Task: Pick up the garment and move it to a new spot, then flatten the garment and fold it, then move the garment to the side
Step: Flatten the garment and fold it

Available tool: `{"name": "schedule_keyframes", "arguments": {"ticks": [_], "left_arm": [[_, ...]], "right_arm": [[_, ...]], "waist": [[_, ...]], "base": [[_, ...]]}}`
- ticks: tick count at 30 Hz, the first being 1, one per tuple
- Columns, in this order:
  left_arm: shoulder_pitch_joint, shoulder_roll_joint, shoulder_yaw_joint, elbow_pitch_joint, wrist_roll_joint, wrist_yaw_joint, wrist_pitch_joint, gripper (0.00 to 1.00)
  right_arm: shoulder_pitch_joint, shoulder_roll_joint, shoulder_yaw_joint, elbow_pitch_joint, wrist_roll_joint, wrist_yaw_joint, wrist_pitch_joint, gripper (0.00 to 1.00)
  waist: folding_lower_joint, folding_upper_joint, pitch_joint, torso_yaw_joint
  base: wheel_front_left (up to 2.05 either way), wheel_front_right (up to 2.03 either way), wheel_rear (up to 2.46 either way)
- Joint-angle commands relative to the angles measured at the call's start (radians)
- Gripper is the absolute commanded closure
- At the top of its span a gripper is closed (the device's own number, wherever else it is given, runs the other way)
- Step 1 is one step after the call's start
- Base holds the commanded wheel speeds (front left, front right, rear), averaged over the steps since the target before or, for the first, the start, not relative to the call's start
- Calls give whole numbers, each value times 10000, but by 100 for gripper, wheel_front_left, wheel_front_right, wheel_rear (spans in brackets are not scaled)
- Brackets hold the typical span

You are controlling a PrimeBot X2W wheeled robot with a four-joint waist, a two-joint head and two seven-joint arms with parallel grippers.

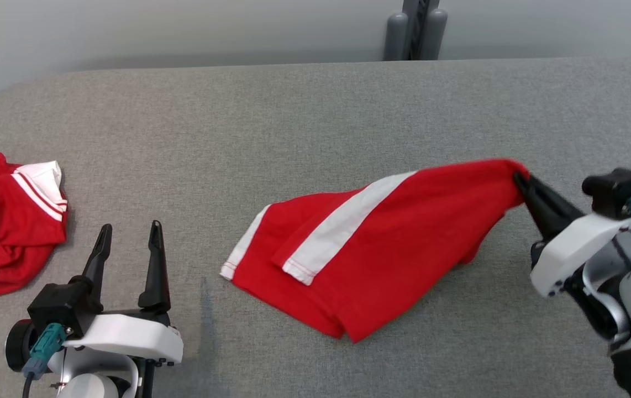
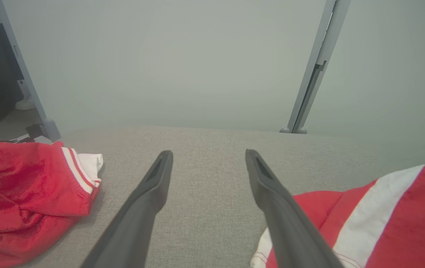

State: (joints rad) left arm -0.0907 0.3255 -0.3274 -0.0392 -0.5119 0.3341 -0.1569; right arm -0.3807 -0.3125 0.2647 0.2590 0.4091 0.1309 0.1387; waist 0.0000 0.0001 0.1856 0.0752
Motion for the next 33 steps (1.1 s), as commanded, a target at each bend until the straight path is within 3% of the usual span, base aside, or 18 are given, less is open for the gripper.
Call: {"name": "schedule_keyframes", "arguments": {"ticks": [1, 7, 18, 27, 28, 29, 30, 33], "left_arm": [[-246, 7, 41, 69, -48, -74, -107, 0], [-333, 44, 26, 118, -60, -97, -117, 0], [-518, -63, -119, 195, -96, -159, -165, 0], [-662, -14, -189, 244, -66, -150, -112, 0], [-664, -7, -191, 238, -74, -148, -111, 0], [-664, -1, -195, 243, -76, -142, -110, 0], [-659, -4, -196, 239, -87, -138, -112, 0], [-629, 1, -196, 235, -95, -120, -140, 0]], "right_arm": [[-688, -215, -78, -278, -284, -3, -296, 100], [-1269, -113, 586, -952, -842, -3, -642, 100], [1572, 220, 1425, -585, -1039, -5, -211, 100], [2327, 815, 929, 233, -854, -5, -693, 100], [2312, 902, 820, 254, -830, -5, -768, 76], [2291, 969, 708, 235, -837, -5, -879, 24], [2289, 1049, 570, 208, -833, -5, -988, 0], [2371, 1155, 362, 144, -860, -5, -1112, 0]], "waist": [[0, -1, 3, -98], [0, -1, 64, -345], [0, -1, 342, -623], [0, -1, 386, -767], [0, -1, 370, -771], [0, -1, 347, -768], [0, -1, 318, -762], [0, -1, 241, -748]], "base": [[0, 0, 0], [0, 0, 0], [0, 0, 0], [0, 0, 0], [0, 0, 0], [0, 0, 0], [0, 0, 0], [0, 0, 0]]}}
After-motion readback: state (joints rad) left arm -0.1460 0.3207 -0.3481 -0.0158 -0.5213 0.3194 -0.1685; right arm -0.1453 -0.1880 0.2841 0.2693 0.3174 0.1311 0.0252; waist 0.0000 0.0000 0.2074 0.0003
